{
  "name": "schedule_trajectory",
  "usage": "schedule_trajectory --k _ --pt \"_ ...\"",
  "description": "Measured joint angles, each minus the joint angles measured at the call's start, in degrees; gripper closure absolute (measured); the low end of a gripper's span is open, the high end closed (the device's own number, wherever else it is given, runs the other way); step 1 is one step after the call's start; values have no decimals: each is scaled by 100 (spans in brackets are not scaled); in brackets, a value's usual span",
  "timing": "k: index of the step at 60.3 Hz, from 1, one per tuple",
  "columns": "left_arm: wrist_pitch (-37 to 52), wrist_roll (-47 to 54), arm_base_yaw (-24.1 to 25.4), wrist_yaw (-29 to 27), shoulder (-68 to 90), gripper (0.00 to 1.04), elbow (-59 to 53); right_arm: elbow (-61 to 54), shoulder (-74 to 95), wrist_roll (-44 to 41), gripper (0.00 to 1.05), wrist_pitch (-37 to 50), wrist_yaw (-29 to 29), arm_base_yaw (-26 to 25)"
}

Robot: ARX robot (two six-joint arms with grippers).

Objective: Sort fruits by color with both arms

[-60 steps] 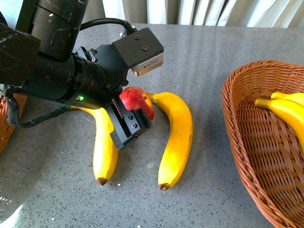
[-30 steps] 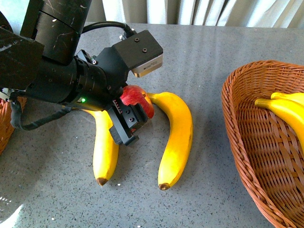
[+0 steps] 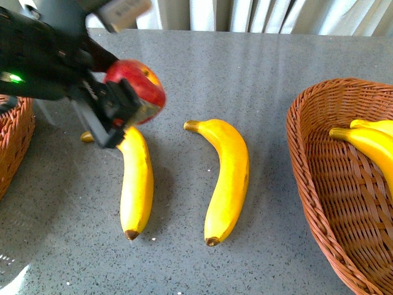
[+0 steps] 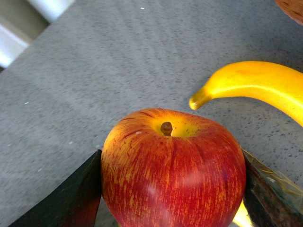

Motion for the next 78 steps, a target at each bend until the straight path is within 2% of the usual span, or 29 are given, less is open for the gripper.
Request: schedule_trajectory --k 11,14,24,30,36,46,48,56,59,78 --pt "-107 35 1517 450 -1034 34 -704 0 0 0 9 0 0 0" --pt "-111 13 2081 623 -1174 34 -863 0 0 0 9 0 0 0" --pt "-96 17 3185 881 -1327 34 -1239 0 0 0 9 0 0 2" --pt "-15 103 3580 887 -1239 34 -1464 0 0 0 9 0 0 0" --pt "136 140 3788 896 -1062 34 -1626 0 0 -2 9 0 2 0" --pt "374 109 3799 918 -953 34 -1681 0 0 -2 9 0 0 0" --pt "387 81 3786 914 -951 31 -1694 0 0 -2 9 0 2 0" --pt "389 103 3729 896 -951 8 -1801 0 0 0 9 0 0 0" --pt "343 111 3718 920 -955 10 -1853 0 0 -2 9 0 0 0" --pt "92 48 3781 1202 -1685 9 -1937 0 0 0 9 0 2 0"
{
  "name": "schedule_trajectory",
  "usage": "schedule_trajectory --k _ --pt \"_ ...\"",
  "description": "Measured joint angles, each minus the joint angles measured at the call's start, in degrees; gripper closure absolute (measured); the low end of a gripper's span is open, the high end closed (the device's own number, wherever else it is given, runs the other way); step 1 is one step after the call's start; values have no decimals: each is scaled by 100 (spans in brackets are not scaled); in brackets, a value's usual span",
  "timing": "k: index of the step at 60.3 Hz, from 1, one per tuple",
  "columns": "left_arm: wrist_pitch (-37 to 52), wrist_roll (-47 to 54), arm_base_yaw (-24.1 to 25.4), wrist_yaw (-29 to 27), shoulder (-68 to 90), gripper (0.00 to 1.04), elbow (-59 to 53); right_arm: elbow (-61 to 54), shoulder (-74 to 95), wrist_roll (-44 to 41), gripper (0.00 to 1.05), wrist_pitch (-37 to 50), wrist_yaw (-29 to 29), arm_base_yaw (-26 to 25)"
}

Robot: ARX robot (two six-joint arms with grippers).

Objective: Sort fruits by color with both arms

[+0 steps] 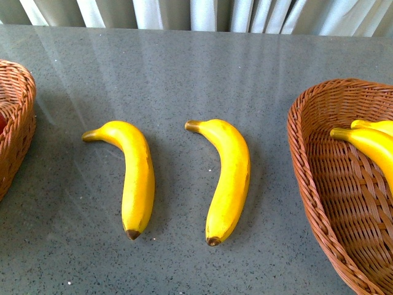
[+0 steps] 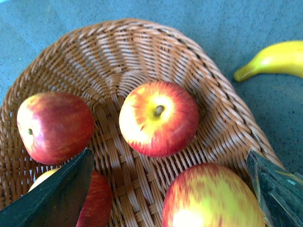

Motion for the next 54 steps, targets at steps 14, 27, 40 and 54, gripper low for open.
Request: schedule_trajectory --k 14,27,40,54 --pt "365 -890 -216 275 -754 9 0 0 0 -2 9 0 -2 0" --pt "1666 -2026 -835 -778 -1213 18 -409 0 0 0 9 0 2 0" --pt "3320 -3287 -1421 -2531 -2085 64 -1532 0 -2 -2 9 0 0 0" --pt "2653 -3407 -1858 -3025 -3206 103 -2037 0 -2 -2 9 0 -2 0"
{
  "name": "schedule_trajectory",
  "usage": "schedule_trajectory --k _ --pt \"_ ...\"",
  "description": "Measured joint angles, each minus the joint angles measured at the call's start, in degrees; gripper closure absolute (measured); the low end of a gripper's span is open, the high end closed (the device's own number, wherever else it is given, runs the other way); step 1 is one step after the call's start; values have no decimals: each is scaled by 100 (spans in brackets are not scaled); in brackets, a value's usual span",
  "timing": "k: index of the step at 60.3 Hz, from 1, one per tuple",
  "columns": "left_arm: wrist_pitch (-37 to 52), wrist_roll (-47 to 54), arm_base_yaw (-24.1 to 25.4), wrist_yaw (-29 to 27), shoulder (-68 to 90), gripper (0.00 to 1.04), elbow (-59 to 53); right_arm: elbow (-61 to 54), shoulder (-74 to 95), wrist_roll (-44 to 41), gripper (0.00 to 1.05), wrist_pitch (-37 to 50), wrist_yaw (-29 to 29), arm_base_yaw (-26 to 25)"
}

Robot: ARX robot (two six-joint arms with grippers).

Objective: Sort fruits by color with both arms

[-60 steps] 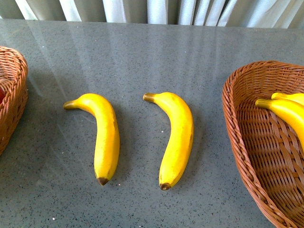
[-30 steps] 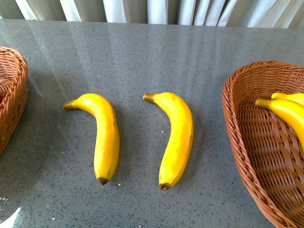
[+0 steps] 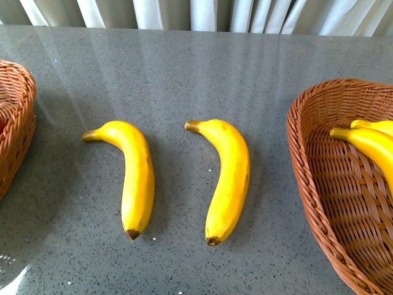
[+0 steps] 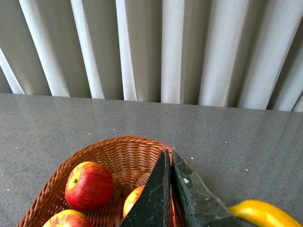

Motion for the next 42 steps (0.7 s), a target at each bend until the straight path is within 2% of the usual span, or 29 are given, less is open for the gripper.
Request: schedule_trajectory --k 2,7,42 --pt "-87 -13 -190 -221 -129 103 -57 0 0 2 9 0 2 2" --pt "57 -11 -382 -256 -284 103 -313 0 0 0 9 0 0 0" --pt "-2103 -13 -389 -291 -2616 103 -396 0 0 0 9 0 2 0"
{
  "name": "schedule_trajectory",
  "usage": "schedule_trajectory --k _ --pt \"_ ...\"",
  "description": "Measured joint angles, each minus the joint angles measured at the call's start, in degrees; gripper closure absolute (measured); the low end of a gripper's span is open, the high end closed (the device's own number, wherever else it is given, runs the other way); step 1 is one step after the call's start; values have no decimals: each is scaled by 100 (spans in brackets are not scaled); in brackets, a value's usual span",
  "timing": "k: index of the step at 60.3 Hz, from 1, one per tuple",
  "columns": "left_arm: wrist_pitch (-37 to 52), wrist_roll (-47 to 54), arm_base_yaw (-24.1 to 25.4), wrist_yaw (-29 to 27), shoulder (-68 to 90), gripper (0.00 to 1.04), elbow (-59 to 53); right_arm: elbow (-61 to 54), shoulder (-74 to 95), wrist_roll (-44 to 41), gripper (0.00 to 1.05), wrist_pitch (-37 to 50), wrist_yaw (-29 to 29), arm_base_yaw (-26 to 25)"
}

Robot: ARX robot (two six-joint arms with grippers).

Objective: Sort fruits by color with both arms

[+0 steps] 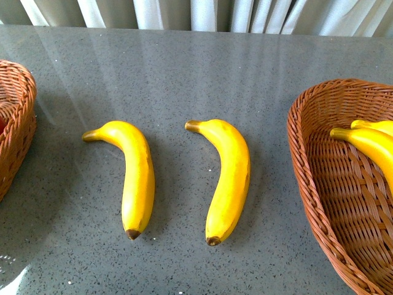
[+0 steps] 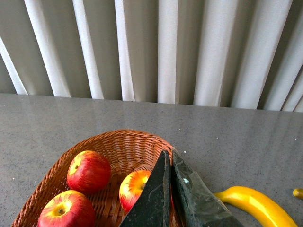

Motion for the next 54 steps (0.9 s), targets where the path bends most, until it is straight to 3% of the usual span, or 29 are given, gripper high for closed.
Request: schedule_trajectory --k 33,40,54 --pt "-1010 0 0 0 -1019 103 0 0 0 2 9 0 0 0" --pt "-1976 0 -2 0 -1812 103 2 0 2 0 9 0 0 0" --pt "-2039 0 -9 -2 -1941 103 0 0 2 2 9 0 2 0"
